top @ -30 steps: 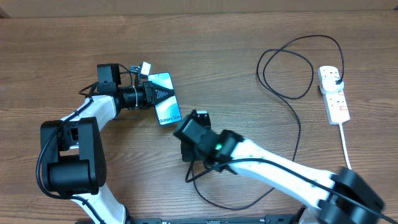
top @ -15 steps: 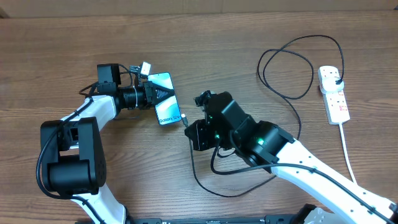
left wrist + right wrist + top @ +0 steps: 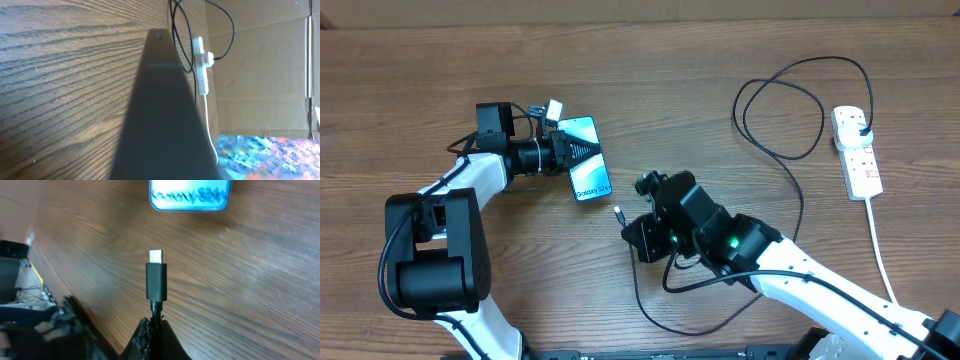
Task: Plug charger to phone and switch on socket
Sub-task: 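Lift the plug with the right gripper and turn it toward the phone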
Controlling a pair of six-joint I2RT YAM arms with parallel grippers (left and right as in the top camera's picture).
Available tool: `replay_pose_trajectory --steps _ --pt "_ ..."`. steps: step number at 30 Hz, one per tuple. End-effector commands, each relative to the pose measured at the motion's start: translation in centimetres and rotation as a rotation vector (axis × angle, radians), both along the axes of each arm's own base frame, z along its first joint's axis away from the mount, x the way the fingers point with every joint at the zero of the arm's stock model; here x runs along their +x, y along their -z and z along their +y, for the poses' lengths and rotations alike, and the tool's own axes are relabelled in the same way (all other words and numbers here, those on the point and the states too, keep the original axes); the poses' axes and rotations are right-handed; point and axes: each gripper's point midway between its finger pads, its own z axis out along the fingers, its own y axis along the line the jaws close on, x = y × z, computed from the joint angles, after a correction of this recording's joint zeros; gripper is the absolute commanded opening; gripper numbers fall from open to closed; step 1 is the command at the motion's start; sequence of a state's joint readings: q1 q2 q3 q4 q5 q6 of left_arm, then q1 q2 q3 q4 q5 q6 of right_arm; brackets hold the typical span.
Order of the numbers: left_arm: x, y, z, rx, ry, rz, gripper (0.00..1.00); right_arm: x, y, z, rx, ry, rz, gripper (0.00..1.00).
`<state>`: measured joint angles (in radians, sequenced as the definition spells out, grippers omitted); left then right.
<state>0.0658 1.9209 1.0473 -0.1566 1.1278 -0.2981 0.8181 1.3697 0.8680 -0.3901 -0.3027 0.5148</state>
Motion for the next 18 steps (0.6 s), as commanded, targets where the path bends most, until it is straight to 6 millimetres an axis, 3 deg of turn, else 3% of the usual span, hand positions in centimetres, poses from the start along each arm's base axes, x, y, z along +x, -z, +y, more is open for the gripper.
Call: replay_pose_trajectory --steps 1,6,18 --pt "0.0 -1.6 -0.2 -0.022 0.009 -0.029 0.04 -0.5 1.9 -0.6 0.001 0.014 0.009 0.04" --pt "0.0 -1.6 -0.2 -0.022 0.009 -0.028 0.04 -0.9 3.6 -1.0 -0.015 0.013 0.025 0.04" --pt "0.0 -1.6 -0.2 -0.022 0.009 -0.029 0.04 -1.0 4.7 -1.4 -0.043 0.046 0.068 0.04"
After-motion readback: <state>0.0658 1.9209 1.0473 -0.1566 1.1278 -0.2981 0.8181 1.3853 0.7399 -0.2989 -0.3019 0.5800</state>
